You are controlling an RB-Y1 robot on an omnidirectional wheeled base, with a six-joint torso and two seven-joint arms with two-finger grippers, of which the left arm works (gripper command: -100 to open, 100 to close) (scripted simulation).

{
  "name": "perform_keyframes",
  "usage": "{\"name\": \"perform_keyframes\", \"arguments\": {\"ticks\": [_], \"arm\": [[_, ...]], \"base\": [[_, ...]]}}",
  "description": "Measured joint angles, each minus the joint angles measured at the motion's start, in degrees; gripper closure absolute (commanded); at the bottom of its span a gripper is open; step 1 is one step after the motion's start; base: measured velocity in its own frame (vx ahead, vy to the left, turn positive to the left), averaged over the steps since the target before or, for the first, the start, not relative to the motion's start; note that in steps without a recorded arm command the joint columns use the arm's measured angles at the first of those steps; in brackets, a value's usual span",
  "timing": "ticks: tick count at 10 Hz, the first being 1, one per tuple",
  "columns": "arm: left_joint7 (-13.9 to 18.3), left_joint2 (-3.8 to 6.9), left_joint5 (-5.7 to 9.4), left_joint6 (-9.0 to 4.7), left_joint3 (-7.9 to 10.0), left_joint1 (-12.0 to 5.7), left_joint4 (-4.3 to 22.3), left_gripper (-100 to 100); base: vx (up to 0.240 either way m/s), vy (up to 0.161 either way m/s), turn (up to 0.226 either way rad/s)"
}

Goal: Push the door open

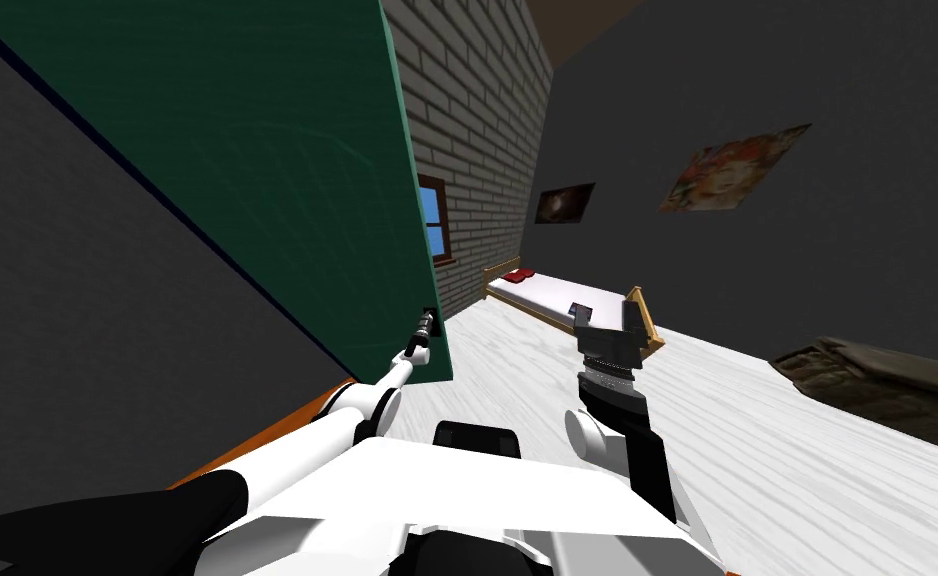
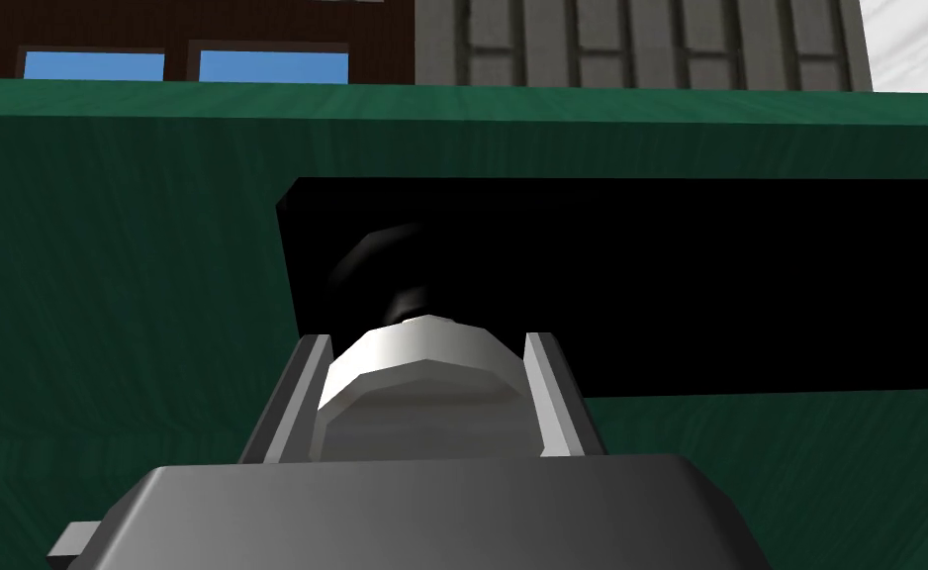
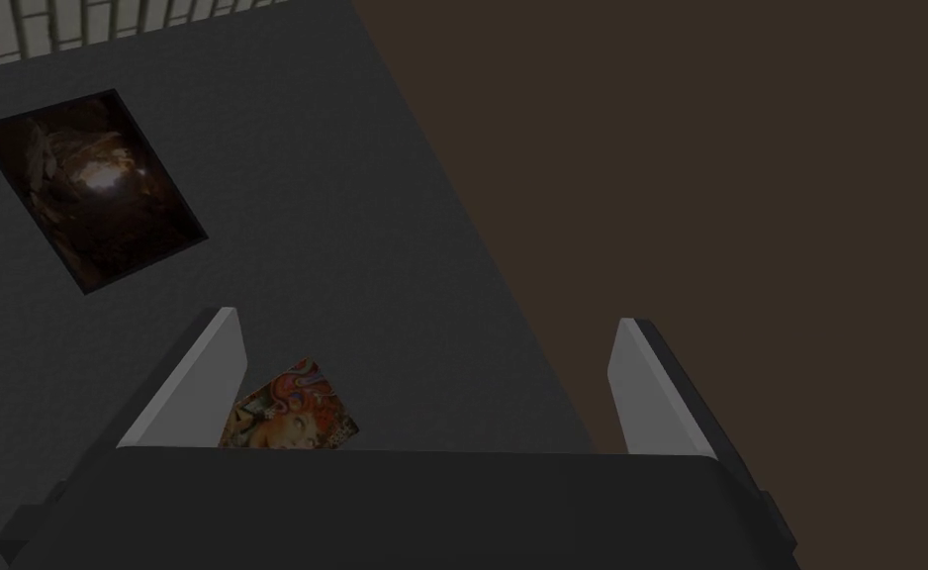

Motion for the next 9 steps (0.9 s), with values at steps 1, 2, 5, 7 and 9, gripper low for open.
{"name": "perform_keyframes", "arguments": {"ticks": [1, 2, 5, 7, 9], "arm": [[-0.3, 0.13, 0.2, 0.6, 0.49, 0.73, -1.04, 100], [-0.59, 0.35, 0.42, 0.86, 1.0, 0.91, -0.75, 100], [-1.38, 1.14, 1.16, 1.12, 2.72, 1.49, -1.25, 100], [-1.96, 1.4, 1.56, 0.97, 3.75, 1.93, -1.53, 100], [-2.06, 2.02, 1.93, 0.81, 4.53, 2.19, -1.46, 100]], "base": [[0.189, -0.121, 0.088], [0.19, -0.109, 0.075], [0.16, -0.081, 0.054], [0.206, -0.085, 0.051], [0.139, -0.047, 0.041]]}}
